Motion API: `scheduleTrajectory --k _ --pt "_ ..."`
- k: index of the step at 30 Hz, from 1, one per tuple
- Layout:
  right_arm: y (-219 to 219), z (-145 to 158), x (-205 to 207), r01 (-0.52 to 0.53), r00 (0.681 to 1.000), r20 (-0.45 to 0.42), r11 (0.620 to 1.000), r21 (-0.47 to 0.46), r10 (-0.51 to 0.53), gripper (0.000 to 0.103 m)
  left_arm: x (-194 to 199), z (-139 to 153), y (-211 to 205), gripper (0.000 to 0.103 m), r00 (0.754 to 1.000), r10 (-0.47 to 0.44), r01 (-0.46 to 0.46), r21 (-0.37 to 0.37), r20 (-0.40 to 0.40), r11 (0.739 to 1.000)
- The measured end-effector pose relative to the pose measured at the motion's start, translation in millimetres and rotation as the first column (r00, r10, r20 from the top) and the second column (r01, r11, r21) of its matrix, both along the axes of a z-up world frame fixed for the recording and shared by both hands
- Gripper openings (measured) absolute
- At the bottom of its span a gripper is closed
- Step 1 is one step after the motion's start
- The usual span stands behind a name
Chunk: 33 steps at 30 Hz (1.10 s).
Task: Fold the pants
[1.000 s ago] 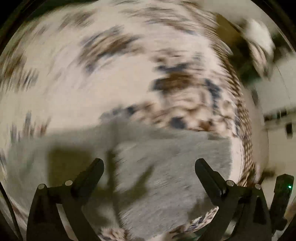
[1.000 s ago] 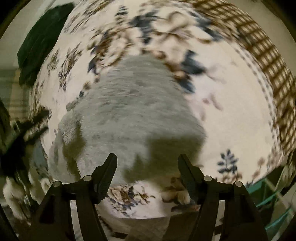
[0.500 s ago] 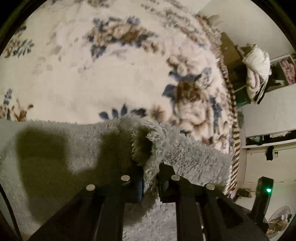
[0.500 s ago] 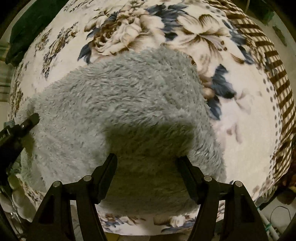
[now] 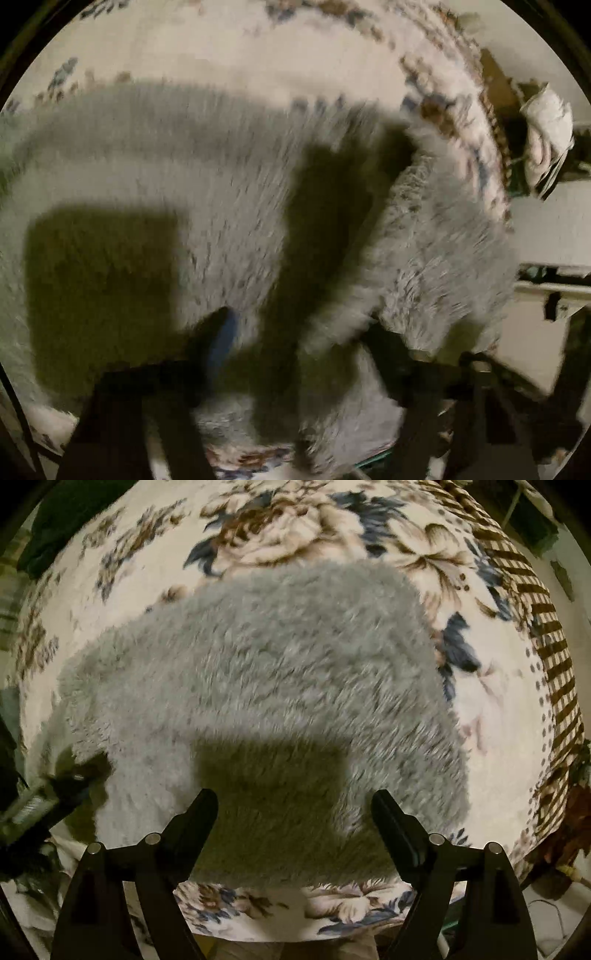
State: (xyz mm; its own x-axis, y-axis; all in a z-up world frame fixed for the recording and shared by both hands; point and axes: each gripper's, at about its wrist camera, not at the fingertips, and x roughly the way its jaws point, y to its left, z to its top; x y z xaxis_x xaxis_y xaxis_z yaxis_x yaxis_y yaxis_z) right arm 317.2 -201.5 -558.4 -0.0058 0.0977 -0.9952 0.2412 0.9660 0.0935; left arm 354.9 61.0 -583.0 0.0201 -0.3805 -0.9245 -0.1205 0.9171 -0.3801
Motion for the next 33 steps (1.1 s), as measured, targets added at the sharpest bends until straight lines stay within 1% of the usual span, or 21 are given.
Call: scheduleTrajectory --k 4,5,6,7,8,9,11,13,15,19,20,22,23,25,26,27,28,29,30,32,33 --pt "13 -6 -4 -0.029 1.000 -0.013 0.999 -0.035 0.029 0.087 -8 7 4 0.060 0.999 0.046 -0.046 0.013 0.026 0.999" --pt "17 -5 -4 -0.039 0.999 -0.010 0.998 -0.050 0.039 0.087 -10 15 6 0.066 0.997 0.070 -0.071 0.015 0.039 0.997" --pt "20 -3 -4 -0.046 0.999 -0.004 0.997 -0.063 0.046 0.087 -12 25 12 0.077 0.993 0.101 -0.102 0.012 0.062 0.995" --pt "22 0 -4 -0.044 0.999 0.002 0.997 -0.071 0.044 0.087 -17 36 19 0.085 0.985 0.140 -0.141 0.004 0.096 0.990" --pt "25 3 -5 -0.040 0.999 0.009 0.997 -0.073 0.040 0.087 -22 48 26 0.099 0.975 0.181 -0.182 -0.004 0.131 0.983" --pt "27 7 -5 -0.039 0.999 0.018 0.996 -0.074 0.041 0.087 -30 63 39 0.103 0.958 0.233 -0.233 -0.021 0.167 0.972" --pt "33 12 -6 -0.042 0.998 0.032 0.996 -0.078 0.045 0.087 -46 82 65 0.103 0.926 0.319 -0.318 -0.039 0.202 0.947" --pt "39 17 -5 -0.045 0.998 0.037 0.996 -0.074 0.048 0.087 -69 94 104 0.103 0.876 0.426 -0.432 -0.027 0.228 0.902" --pt "47 19 -4 -0.052 0.998 0.040 0.996 -0.069 0.055 0.087 -90 91 146 0.103 0.804 0.553 -0.561 -0.033 0.218 0.827" --pt "71 13 3 -0.082 0.996 0.023 0.996 -0.047 0.083 0.087 -120 42 226 0.102 0.601 0.793 -0.792 -0.058 0.098 0.608" --pt "78 12 5 -0.088 0.996 0.025 0.995 -0.045 0.089 0.087 -121 29 237 0.101 0.570 0.819 -0.817 -0.060 0.072 0.574" --pt "89 10 8 -0.102 0.994 0.029 0.994 -0.048 0.104 0.087 -113 0 251 0.101 0.539 0.842 -0.839 -0.072 0.013 0.539" --pt "94 8 10 -0.109 0.993 0.028 0.992 -0.056 0.111 0.087 -109 -9 252 0.101 0.536 0.844 -0.842 -0.069 0.001 0.535" --pt "102 1 14 -0.109 0.994 0.025 0.992 -0.061 0.111 0.087 -95 -23 255 0.098 0.560 0.828 -0.827 -0.070 -0.011 0.558" --pt "106 -3 16 -0.109 0.994 0.019 0.992 -0.066 0.111 0.087 -88 -24 252 0.090 0.570 0.822 -0.820 -0.066 0.007 0.569" --pt "109 -6 17 -0.111 0.994 0.017 0.991 -0.074 0.112 0.087 -82 -23 251 0.072 0.589 0.807 -0.805 -0.056 0.042 0.590" --pt "111 -8 19 -0.110 0.994 0.016 0.990 -0.082 0.112 0.087 -78 -19 249 0.060 0.607 0.792 -0.790 -0.054 0.065 0.610" --pt "112 -10 21 -0.110 0.994 0.017 0.990 -0.091 0.112 0.087 -75 -14 246 0.042 0.627 0.774 -0.774 -0.046 0.091 0.632" --pt "114 -12 23 -0.111 0.993 0.016 0.989 -0.101 0.113 0.087 -75 -8 243 0.028 0.641 0.758 -0.760 -0.037 0.121 0.649" --pt "116 -14 25 -0.109 0.994 0.017 0.987 -0.120 0.112 0.087 -80 6 240 0.017 0.660 0.731 -0.737 -0.042 0.175 0.675" --pt "116 -14 25 -0.108 0.994 0.018 0.986 -0.125 0.111 0.087 -85 17 238 0.016 0.665 0.718 -0.724 -0.060 0.204 0.688"
